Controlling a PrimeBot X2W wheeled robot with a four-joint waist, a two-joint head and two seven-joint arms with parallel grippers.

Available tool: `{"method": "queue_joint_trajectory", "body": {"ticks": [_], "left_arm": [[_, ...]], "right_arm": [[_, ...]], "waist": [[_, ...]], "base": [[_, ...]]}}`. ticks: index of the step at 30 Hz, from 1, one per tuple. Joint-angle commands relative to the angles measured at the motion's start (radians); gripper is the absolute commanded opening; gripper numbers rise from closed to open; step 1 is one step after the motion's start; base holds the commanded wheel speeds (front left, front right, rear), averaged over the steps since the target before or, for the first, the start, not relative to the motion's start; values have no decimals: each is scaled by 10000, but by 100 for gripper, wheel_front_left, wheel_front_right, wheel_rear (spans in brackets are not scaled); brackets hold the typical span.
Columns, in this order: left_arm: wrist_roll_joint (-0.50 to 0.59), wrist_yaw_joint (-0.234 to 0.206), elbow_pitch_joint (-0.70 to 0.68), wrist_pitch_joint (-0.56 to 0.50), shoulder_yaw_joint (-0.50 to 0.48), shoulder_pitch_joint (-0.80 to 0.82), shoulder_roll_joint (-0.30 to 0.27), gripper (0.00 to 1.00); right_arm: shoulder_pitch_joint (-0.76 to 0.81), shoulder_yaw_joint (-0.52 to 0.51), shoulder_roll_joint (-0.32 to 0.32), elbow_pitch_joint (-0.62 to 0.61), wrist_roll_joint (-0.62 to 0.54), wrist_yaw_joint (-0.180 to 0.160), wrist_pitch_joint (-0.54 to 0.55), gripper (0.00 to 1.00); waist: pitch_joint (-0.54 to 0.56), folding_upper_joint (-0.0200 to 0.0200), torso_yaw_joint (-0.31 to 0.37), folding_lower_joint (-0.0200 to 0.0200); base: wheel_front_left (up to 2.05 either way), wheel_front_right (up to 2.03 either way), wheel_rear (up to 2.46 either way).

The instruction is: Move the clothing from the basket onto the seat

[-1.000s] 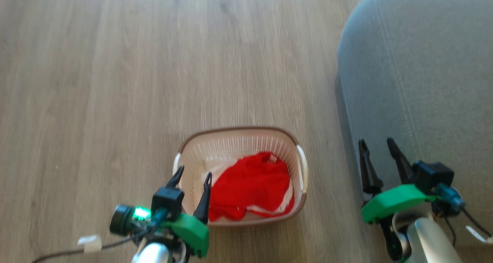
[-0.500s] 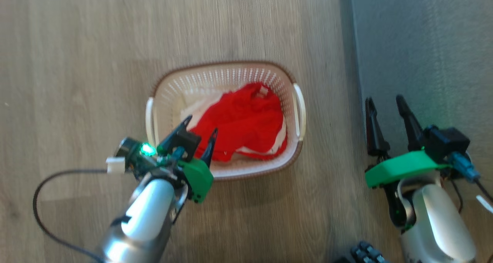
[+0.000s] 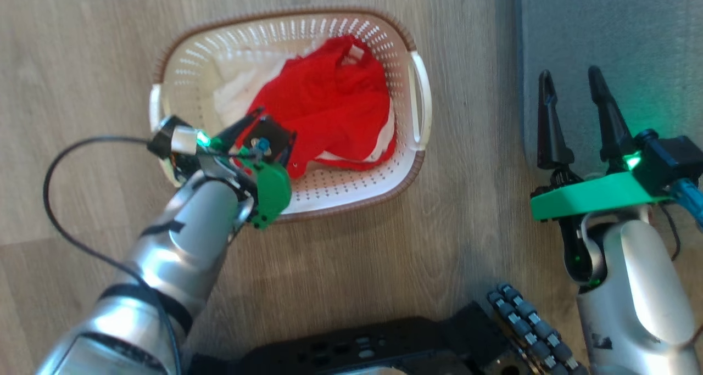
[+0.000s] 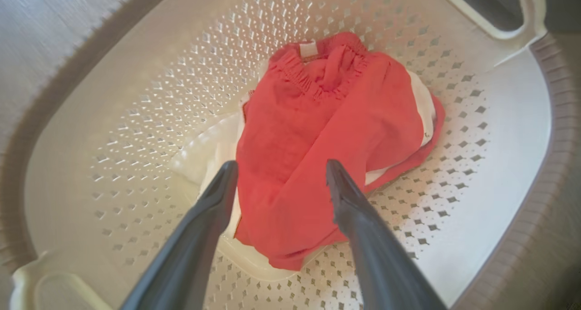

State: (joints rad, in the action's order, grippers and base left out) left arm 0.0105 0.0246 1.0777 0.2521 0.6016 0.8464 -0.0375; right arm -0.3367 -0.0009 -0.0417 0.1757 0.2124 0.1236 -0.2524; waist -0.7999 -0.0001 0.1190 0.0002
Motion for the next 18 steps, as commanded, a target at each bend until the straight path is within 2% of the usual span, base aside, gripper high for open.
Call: {"method": "queue_joint_trajectory", "body": {"ticks": [1, 6, 12, 18], "left_arm": [[102, 71, 183, 97, 31, 74, -128, 100], [-72, 249, 1072, -1, 536, 829, -128, 100], [-451, 217, 1438, -340, 960, 1448, -128, 100], [-948, -1, 1491, -806, 1366, 1634, -128, 100]], "right_arm": [[213, 209, -85, -368, -9, 71, -93, 100], [131, 457, -85, -688, -3, 71, -93, 100], [32, 706, -85, -1113, 77, 71, -93, 100], [164, 967, -85, -1223, 49, 71, -93, 100]], "waist": [[-457, 1, 228, -2], [-960, 1, 448, -2], [-1504, 1, 648, -2], [-1680, 1, 728, -2]], "base": [[0, 0, 0], [0, 0, 0], [0, 0, 0], [0, 0, 0]]}}
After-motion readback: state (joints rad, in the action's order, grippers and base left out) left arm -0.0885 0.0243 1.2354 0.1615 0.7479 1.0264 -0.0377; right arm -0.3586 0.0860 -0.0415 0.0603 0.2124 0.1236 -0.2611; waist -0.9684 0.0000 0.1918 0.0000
